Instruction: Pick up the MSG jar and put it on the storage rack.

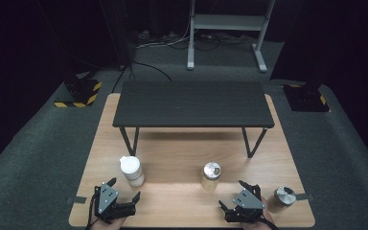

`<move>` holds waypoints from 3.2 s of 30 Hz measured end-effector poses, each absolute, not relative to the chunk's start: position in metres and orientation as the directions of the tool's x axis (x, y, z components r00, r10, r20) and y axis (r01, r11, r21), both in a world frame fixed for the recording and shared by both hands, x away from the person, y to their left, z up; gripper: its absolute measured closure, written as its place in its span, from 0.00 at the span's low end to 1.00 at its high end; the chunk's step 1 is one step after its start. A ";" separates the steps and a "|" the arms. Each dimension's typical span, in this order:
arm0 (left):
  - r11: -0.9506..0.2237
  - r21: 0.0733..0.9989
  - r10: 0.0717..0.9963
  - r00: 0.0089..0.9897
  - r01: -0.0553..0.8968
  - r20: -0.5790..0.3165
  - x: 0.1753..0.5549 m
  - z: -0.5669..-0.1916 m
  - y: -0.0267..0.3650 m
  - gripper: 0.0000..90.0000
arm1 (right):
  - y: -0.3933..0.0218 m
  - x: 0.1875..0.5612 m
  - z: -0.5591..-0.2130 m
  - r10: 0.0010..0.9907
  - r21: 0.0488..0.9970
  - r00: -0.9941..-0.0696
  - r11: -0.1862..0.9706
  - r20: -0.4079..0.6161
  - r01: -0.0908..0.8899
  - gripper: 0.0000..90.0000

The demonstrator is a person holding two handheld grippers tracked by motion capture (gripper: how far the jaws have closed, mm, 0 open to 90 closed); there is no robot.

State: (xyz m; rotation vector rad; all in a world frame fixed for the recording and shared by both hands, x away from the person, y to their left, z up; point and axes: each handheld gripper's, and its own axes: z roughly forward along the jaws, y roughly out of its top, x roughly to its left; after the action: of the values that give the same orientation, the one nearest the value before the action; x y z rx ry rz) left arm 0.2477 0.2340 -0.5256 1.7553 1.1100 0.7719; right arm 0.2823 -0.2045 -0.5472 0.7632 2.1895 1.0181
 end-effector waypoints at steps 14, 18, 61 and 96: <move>-0.167 0.913 0.911 0.412 0.373 -0.001 0.259 -0.523 0.234 0.01 | -0.205 0.283 -0.547 0.712 0.811 -0.651 0.529 -0.265 0.249 0.01; -0.153 0.915 0.914 0.406 0.372 -0.012 0.261 -0.523 0.235 0.01 | -0.206 0.283 -0.547 0.712 0.813 -0.652 0.527 -0.262 0.249 0.01; -0.069 0.940 0.916 0.394 0.335 -0.073 0.292 -0.525 0.233 0.14 | -0.207 0.283 -0.547 0.705 0.815 -0.660 0.526 -0.258 0.243 0.01; -0.076 0.970 0.915 0.404 0.231 -0.025 0.288 -0.529 0.233 0.34 | -0.206 0.283 -0.547 0.697 0.807 -0.669 0.536 -0.258 0.247 0.01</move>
State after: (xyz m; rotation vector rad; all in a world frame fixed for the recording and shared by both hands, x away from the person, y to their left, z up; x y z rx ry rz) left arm 0.2876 0.2330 -0.5289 1.5720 1.0462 0.7859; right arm 0.2833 -0.2057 -0.5468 0.7609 2.2067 1.0356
